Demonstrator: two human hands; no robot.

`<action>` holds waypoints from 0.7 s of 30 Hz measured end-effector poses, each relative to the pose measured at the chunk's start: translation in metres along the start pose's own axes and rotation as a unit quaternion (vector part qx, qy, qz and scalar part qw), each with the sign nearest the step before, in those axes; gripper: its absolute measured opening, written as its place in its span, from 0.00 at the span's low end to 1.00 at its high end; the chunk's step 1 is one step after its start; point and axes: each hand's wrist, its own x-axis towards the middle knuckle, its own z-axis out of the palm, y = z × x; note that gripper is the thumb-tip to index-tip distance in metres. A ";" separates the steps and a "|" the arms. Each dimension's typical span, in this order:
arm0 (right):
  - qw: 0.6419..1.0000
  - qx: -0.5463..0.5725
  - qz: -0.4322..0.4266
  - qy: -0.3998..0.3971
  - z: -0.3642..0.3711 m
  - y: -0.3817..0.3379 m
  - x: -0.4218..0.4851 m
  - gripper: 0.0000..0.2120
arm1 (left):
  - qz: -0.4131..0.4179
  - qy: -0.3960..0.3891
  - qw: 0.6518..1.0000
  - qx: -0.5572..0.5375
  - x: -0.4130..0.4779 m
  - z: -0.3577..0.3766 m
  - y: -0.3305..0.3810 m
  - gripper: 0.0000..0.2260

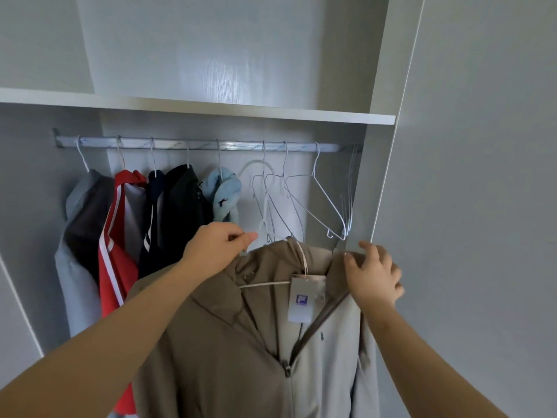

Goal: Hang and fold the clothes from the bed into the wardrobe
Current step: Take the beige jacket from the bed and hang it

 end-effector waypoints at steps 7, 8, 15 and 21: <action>0.948 0.286 0.132 -0.050 0.013 0.008 0.012 0.16 | -0.006 0.023 0.999 -0.022 0.006 -0.012 0.005 0.15; 0.955 0.266 0.125 -0.028 0.012 0.007 0.013 0.14 | -0.006 0.024 0.999 -0.024 0.005 -0.013 0.004 0.15; 0.937 0.346 0.050 0.013 -0.001 -0.016 0.008 0.09 | 0.004 0.015 0.998 0.054 0.000 -0.012 0.006 0.17; 0.705 0.666 0.039 -0.241 -0.001 -0.049 -0.013 0.12 | -0.062 0.038 0.987 0.146 -0.001 0.003 0.013 0.19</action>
